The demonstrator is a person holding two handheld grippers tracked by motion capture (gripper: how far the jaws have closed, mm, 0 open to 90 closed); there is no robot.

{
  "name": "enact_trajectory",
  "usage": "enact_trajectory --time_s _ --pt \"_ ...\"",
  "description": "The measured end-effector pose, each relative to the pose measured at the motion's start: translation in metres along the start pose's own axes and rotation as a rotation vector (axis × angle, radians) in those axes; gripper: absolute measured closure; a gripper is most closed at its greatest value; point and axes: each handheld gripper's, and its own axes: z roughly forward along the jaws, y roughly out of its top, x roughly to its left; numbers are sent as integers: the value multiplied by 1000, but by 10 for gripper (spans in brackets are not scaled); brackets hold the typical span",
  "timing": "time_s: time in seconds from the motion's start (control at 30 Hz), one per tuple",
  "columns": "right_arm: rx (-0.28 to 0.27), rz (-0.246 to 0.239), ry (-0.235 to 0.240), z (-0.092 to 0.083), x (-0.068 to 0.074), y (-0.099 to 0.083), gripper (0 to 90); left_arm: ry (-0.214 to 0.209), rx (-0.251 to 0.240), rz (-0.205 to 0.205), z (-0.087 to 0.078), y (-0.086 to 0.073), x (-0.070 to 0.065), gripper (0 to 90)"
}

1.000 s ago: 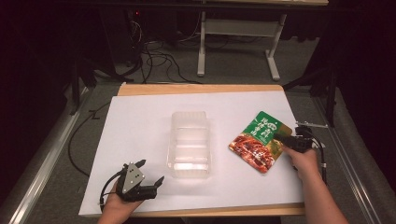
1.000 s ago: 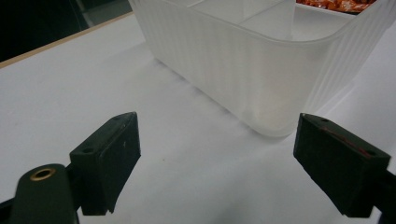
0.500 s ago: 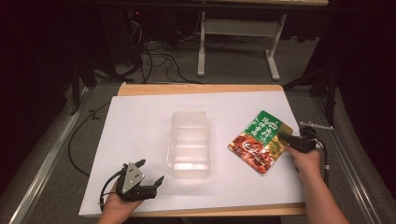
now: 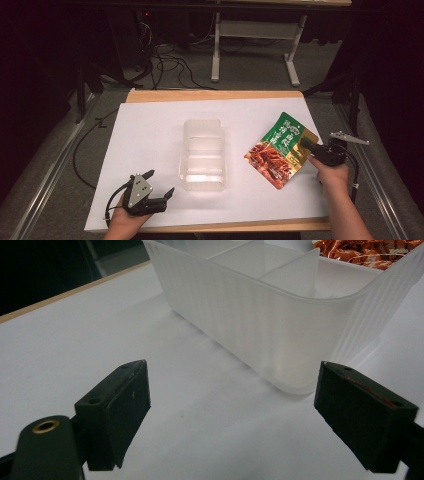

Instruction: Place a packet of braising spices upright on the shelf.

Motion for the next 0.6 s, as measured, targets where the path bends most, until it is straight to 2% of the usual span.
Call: enact_trajectory --time_s 0.23,0.43,0.5,0.6 --pt "-46 -49 16 -11 20 4 900 4 -7 -3 -1 0 1 153" --pt "-109 -110 57 -26 44 6 900 8 -13 -5 -3 0 2 152" --pt "-115 -125 78 -30 51 5 900 8 -15 -5 -3 0 2 152" --pt "-128 -153 82 -37 63 4 900 6 -18 -7 -3 1 2 153"
